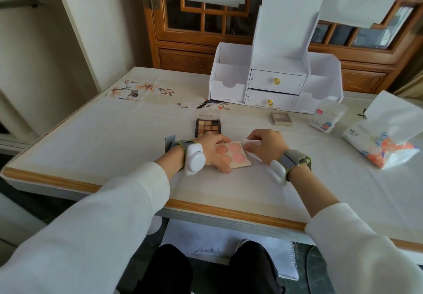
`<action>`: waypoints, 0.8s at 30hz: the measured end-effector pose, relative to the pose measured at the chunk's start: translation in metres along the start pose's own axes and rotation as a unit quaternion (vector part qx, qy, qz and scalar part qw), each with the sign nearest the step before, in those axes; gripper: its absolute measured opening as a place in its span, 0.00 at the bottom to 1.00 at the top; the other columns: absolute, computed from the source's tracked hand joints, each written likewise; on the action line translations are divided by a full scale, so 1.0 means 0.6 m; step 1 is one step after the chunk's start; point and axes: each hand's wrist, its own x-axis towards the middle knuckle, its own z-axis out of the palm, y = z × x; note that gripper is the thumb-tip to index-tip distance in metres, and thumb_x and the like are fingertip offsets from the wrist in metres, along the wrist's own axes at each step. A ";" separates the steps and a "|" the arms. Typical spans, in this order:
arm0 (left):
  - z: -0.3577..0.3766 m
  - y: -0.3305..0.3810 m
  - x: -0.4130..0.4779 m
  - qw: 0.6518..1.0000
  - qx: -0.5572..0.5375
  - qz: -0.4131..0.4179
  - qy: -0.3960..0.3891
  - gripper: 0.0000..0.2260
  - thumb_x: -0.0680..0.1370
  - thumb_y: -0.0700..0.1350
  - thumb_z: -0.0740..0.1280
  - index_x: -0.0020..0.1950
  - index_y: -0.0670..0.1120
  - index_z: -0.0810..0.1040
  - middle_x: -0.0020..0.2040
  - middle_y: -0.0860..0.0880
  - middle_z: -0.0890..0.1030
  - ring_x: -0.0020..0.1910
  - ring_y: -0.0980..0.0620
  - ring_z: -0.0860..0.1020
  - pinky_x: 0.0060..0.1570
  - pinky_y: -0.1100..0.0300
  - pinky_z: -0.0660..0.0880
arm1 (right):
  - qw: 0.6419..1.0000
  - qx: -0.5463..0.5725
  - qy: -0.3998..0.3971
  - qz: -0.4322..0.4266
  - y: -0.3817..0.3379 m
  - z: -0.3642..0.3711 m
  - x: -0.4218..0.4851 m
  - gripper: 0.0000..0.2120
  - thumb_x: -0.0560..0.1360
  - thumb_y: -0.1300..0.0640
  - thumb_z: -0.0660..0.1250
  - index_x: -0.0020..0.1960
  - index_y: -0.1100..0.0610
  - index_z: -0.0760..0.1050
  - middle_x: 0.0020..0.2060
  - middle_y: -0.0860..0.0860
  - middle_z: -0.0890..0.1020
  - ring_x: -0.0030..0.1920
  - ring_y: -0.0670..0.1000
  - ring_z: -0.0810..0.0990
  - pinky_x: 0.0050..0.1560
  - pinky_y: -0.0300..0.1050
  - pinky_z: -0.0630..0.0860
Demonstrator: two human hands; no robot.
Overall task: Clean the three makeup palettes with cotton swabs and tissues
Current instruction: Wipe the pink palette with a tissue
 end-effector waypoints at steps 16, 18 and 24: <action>0.002 -0.006 -0.003 1.000 -0.017 0.016 0.015 0.38 0.63 0.53 0.79 0.69 0.54 0.68 0.66 0.47 0.66 0.64 0.46 0.68 0.65 0.50 0.68 | 0.999 -0.036 0.020 0.002 -0.014 0.004 0.010 0.03 0.71 0.57 0.66 0.40 0.55 0.76 0.38 0.52 0.79 0.42 0.53 0.75 0.38 0.42 0.71; 0.003 -0.007 -0.003 1.000 -0.019 0.014 0.014 0.39 0.61 0.55 0.79 0.69 0.54 0.68 0.66 0.47 0.66 0.65 0.46 0.68 0.65 0.49 0.68 | 0.998 -0.061 0.028 0.009 -0.007 -0.004 0.008 0.03 0.71 0.57 0.65 0.41 0.55 0.77 0.39 0.52 0.79 0.41 0.53 0.74 0.35 0.40 0.68; 0.004 -0.008 0.001 0.999 -0.034 0.010 0.005 0.40 0.60 0.55 0.80 0.68 0.55 0.68 0.66 0.48 0.66 0.64 0.47 0.68 0.66 0.50 0.68 | 0.995 -0.072 0.042 0.052 0.026 -0.039 0.008 0.05 0.71 0.58 0.65 0.43 0.57 0.79 0.44 0.53 0.80 0.44 0.54 0.75 0.39 0.41 0.69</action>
